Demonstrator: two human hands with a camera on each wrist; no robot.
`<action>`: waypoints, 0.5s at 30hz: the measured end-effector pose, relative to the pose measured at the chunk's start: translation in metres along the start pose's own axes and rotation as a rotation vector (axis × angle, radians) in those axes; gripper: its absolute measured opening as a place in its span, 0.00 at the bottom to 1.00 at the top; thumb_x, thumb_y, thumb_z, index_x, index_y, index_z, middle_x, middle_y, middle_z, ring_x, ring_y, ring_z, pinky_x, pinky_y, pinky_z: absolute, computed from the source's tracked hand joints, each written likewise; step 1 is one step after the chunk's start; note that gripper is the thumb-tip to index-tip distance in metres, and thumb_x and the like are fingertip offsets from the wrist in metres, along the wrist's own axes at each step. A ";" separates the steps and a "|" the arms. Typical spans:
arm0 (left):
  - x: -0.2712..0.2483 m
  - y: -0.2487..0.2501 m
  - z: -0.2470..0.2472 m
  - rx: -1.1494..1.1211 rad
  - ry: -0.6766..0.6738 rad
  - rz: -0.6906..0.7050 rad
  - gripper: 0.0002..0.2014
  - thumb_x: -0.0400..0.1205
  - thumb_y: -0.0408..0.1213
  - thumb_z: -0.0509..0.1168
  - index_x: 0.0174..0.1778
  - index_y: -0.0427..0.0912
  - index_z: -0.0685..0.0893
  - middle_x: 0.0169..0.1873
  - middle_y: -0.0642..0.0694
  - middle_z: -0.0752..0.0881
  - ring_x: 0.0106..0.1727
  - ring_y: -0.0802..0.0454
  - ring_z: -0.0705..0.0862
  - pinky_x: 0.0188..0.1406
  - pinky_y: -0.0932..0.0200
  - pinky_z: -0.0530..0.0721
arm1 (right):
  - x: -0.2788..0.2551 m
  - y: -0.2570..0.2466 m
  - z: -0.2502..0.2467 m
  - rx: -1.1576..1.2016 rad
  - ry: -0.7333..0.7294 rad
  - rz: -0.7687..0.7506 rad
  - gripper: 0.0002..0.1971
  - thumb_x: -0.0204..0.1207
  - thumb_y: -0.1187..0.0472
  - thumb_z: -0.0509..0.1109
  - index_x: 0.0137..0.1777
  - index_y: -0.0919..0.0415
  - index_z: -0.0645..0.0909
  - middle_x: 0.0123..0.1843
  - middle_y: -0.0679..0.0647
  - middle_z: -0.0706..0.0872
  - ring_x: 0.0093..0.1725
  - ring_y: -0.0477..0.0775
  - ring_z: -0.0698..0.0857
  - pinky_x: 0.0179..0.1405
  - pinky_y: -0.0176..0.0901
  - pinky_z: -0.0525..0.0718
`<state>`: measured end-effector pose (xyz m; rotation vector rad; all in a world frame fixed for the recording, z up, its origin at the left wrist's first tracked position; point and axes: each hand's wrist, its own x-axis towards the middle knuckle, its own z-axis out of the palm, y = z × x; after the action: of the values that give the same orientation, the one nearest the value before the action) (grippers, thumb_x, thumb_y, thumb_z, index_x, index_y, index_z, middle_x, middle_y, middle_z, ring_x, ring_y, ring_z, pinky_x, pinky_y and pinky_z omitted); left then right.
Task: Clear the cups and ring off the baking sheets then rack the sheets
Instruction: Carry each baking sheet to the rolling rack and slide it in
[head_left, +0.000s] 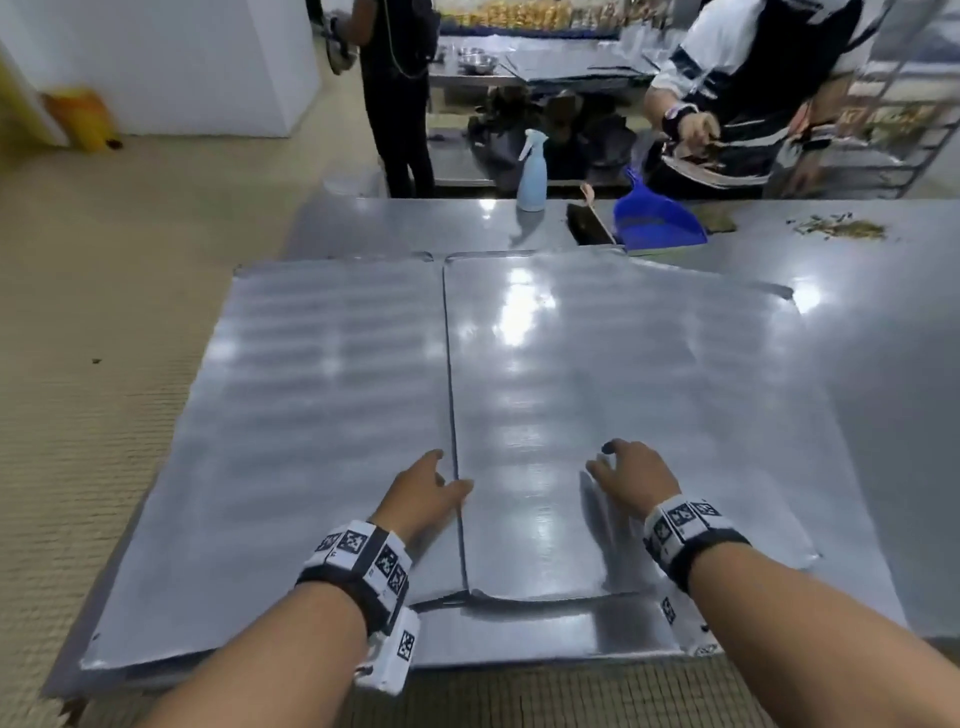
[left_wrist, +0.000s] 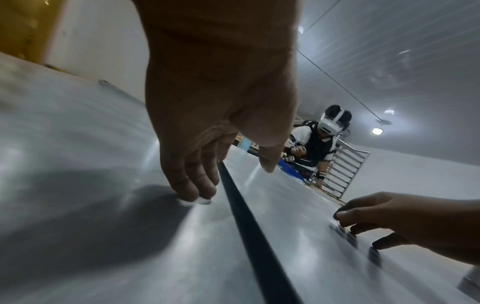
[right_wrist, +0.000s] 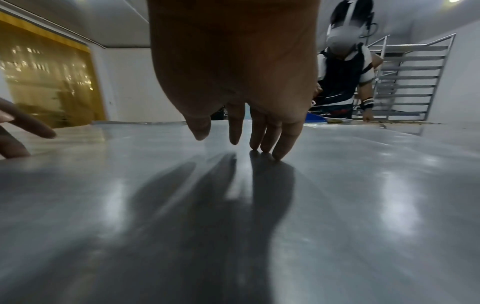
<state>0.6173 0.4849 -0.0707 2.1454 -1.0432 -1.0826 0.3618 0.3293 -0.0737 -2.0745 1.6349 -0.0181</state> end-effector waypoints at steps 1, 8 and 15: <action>0.008 0.008 0.004 -0.011 0.001 0.002 0.40 0.84 0.55 0.69 0.88 0.45 0.61 0.69 0.39 0.84 0.69 0.43 0.83 0.62 0.56 0.78 | 0.003 0.007 -0.003 0.011 0.021 0.025 0.23 0.80 0.45 0.66 0.71 0.55 0.80 0.66 0.58 0.85 0.65 0.60 0.82 0.62 0.52 0.82; 0.079 0.037 0.014 -0.070 0.082 -0.016 0.37 0.80 0.51 0.72 0.82 0.40 0.68 0.75 0.38 0.80 0.71 0.39 0.81 0.67 0.52 0.80 | 0.020 0.043 -0.017 0.035 0.105 0.193 0.24 0.78 0.44 0.68 0.72 0.53 0.80 0.69 0.58 0.83 0.67 0.62 0.81 0.64 0.53 0.82; 0.130 0.059 0.016 -0.094 0.149 -0.078 0.40 0.80 0.48 0.74 0.82 0.32 0.65 0.76 0.32 0.76 0.73 0.32 0.79 0.65 0.49 0.79 | 0.036 0.080 -0.038 0.010 0.099 0.304 0.25 0.79 0.46 0.67 0.74 0.54 0.77 0.73 0.60 0.79 0.71 0.64 0.77 0.68 0.54 0.79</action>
<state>0.6300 0.3437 -0.0939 2.1693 -0.8305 -0.9704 0.2871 0.2691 -0.0814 -1.8220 1.9903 -0.0266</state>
